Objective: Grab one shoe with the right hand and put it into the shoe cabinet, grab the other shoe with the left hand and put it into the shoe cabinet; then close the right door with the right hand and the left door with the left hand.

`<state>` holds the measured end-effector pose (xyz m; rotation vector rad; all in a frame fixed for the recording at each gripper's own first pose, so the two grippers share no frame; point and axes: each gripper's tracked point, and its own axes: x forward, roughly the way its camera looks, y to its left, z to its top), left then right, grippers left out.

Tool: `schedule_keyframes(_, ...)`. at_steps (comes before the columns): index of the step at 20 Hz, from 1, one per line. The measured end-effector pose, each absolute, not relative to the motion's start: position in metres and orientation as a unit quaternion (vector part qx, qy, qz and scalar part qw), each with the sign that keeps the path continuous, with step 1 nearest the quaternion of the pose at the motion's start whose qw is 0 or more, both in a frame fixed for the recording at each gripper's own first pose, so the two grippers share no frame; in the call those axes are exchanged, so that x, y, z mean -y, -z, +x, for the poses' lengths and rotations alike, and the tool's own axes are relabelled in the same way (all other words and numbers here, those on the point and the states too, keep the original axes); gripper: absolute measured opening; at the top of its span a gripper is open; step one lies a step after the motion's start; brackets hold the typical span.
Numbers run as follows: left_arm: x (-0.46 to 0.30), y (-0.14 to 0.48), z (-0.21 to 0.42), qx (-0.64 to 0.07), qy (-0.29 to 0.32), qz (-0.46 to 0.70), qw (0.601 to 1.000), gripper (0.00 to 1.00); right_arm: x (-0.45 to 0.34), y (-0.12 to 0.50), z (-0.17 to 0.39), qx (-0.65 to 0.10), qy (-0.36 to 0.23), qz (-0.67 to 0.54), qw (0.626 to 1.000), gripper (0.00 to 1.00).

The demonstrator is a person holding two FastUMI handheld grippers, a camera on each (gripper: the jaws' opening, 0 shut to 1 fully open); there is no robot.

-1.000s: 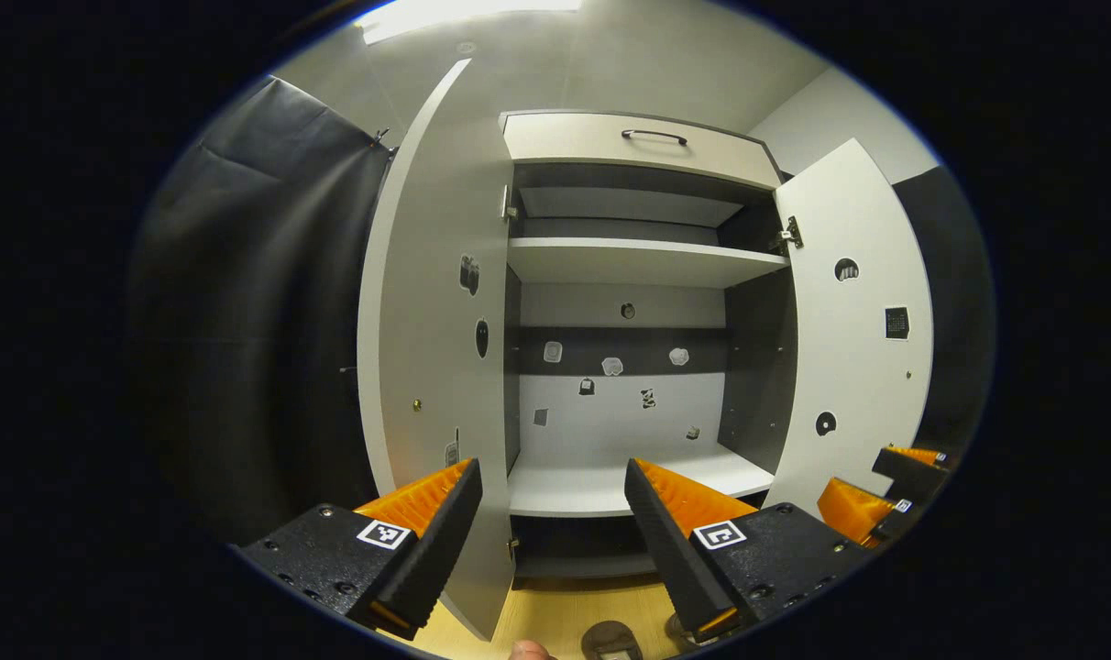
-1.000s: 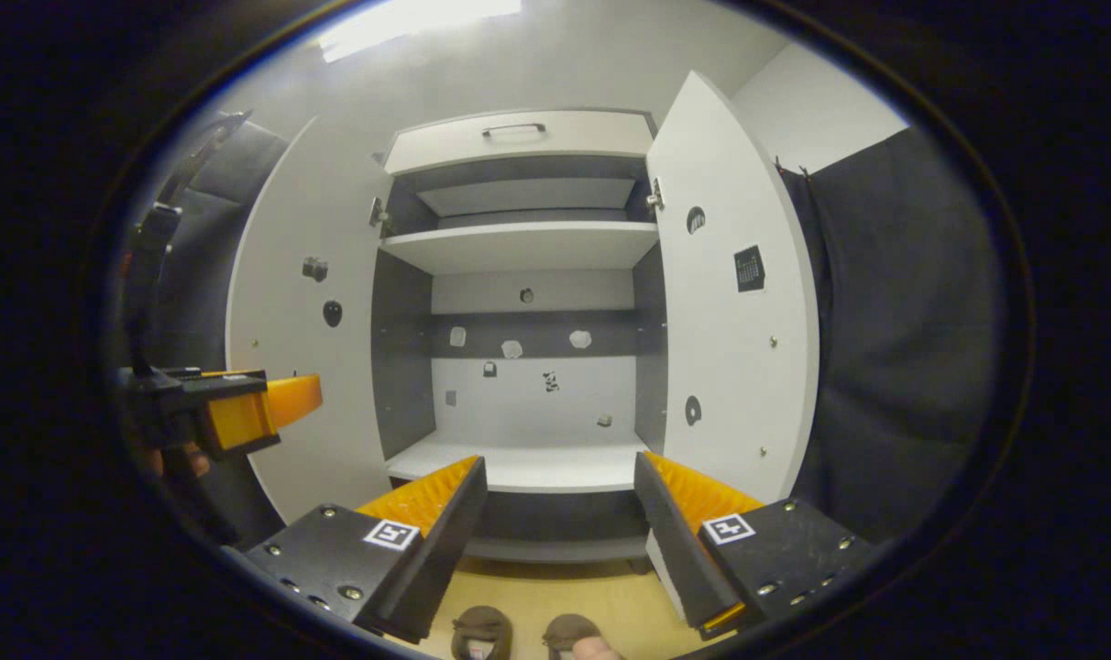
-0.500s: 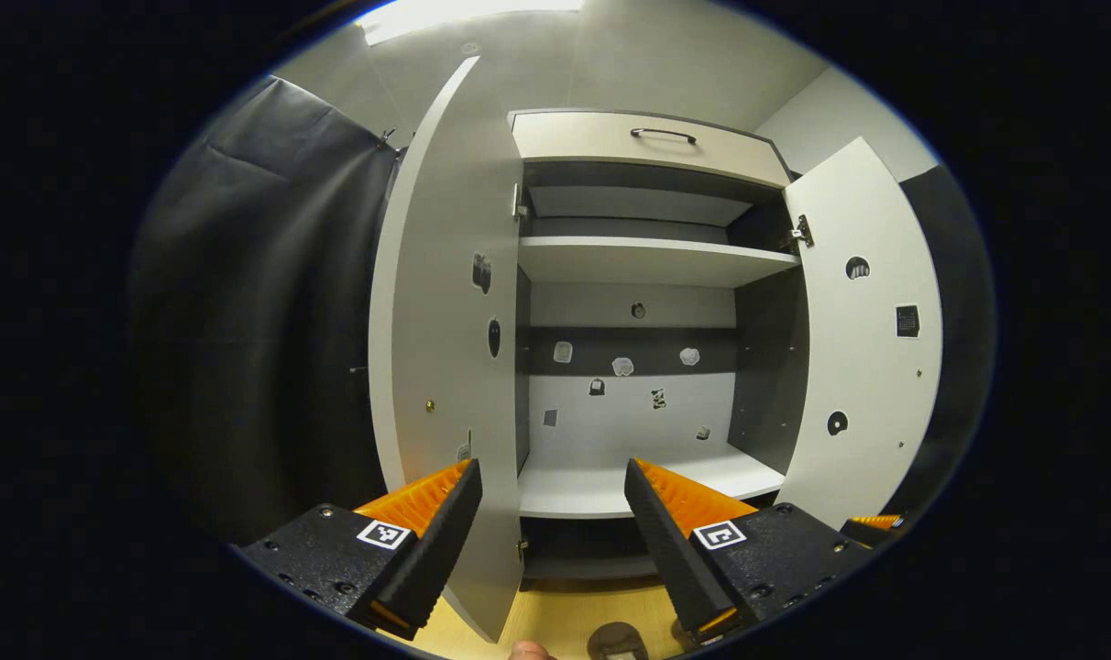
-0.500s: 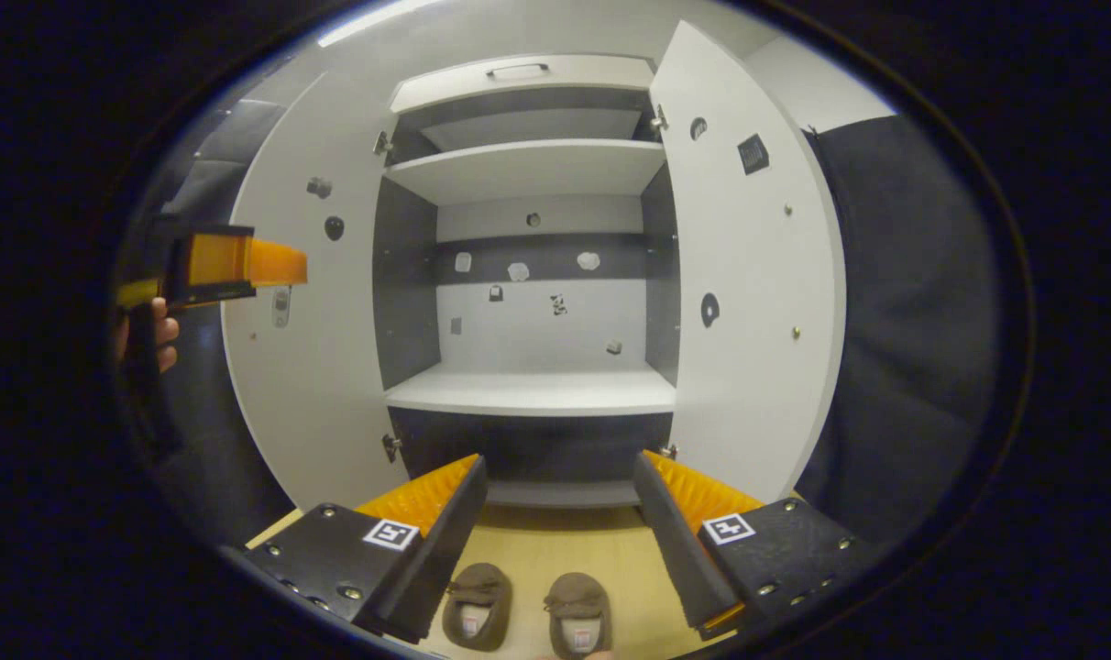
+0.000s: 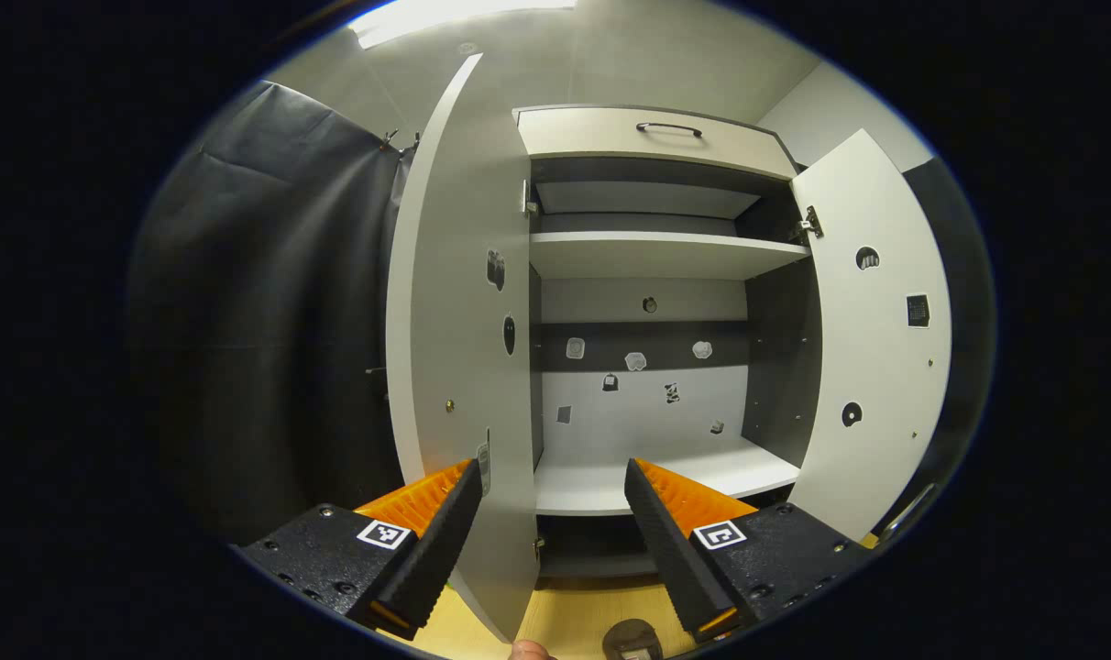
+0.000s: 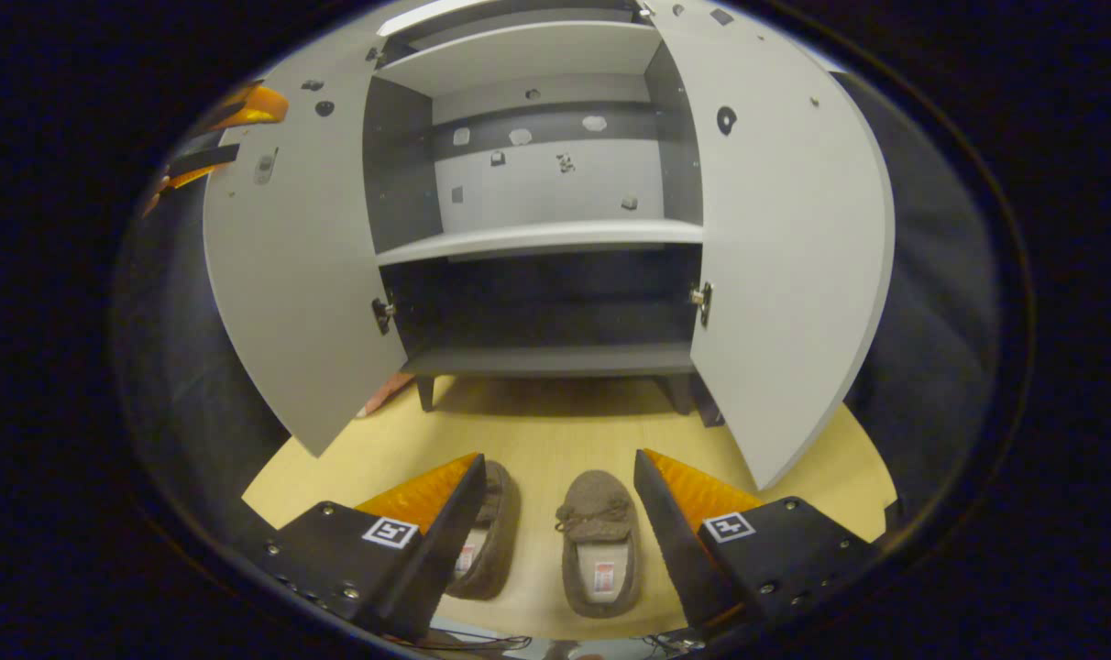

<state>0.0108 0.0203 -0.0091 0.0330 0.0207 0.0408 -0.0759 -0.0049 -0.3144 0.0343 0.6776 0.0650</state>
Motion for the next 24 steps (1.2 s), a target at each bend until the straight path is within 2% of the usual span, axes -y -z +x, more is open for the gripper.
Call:
schedule_keyframes(2,-0.022,0.01,0.01,-0.012,-0.024,0.021,0.999,0.96,0.004,0.343,-0.091,-0.367,-0.037,0.024,0.929,0.98)
schedule_keyframes(3,-0.023,0.01,0.009,-0.013,-0.025,0.023,0.999,0.96,0.003,0.355,-0.096,-0.381,-0.038,0.027,0.923,0.94)
schedule_keyframes(4,-0.024,0.011,0.008,-0.014,-0.026,0.024,0.999,0.96,0.003,0.366,-0.1,-0.395,-0.038,0.028,0.917,0.97)
schedule_keyframes(7,-0.026,0.013,0.005,-0.018,-0.031,0.029,0.999,0.96,0.003,0.4,-0.115,-0.432,-0.04,0.031,0.9,0.98)
schedule_keyframes(9,-0.029,0.015,0.003,-0.022,-0.036,0.032,0.999,0.93,0.001,0.418,-0.117,-0.453,-0.04,0.036,0.89,0.98)
schedule_keyframes(10,-0.031,0.016,0.001,-0.024,-0.039,0.033,0.998,0.93,0.0,0.428,-0.119,-0.46,-0.041,0.037,0.886,0.94)
schedule_keyframes(13,-0.033,0.017,-0.003,-0.028,-0.043,0.031,0.998,0.95,-0.003,0.451,-0.114,-0.479,-0.042,0.039,0.876,0.98)
schedule_keyframes(14,-0.034,0.018,-0.005,-0.029,-0.046,0.032,0.998,0.95,-0.004,0.459,-0.111,-0.484,-0.039,0.041,0.873,0.87)
schedule_keyframes(15,-0.035,0.019,-0.007,-0.031,-0.048,0.032,0.998,0.95,-0.004,0.462,-0.105,-0.484,-0.037,0.041,0.873,0.82)
schedule_keyframes(16,-0.035,0.02,-0.008,-0.032,-0.05,0.032,0.998,0.95,-0.003,0.468,-0.1,-0.482,-0.036,0.037,0.875,0.89)
schedule_keyframes(17,-0.036,0.021,-0.01,-0.034,-0.053,0.031,0.998,0.95,-0.001,0.471,-0.094,-0.48,-0.035,0.028,0.876,0.89)
schedule_keyframes(21,-0.04,0.025,-0.015,-0.04,-0.065,0.028,0.997,0.95,-0.005,0.499,-0.078,-0.487,-0.039,0.011,0.873,0.83)
schedule_keyframes(22,-0.042,0.026,-0.016,-0.042,-0.068,0.029,0.996,0.95,-0.005,0.498,-0.08,-0.488,-0.04,0.01,0.872,0.73)
schedule_keyframes(23,-0.043,0.027,-0.017,-0.043,-0.072,0.03,0.996,0.95,-0.005,0.5,-0.078,-0.488,-0.039,0.007,0.872,0.7)
schedule_keyframes(24,-0.045,0.028,-0.018,-0.044,-0.076,0.031,0.996,0.95,-0.002,0.497,-0.079,-0.488,-0.036,-0.004,0.872,0.73)
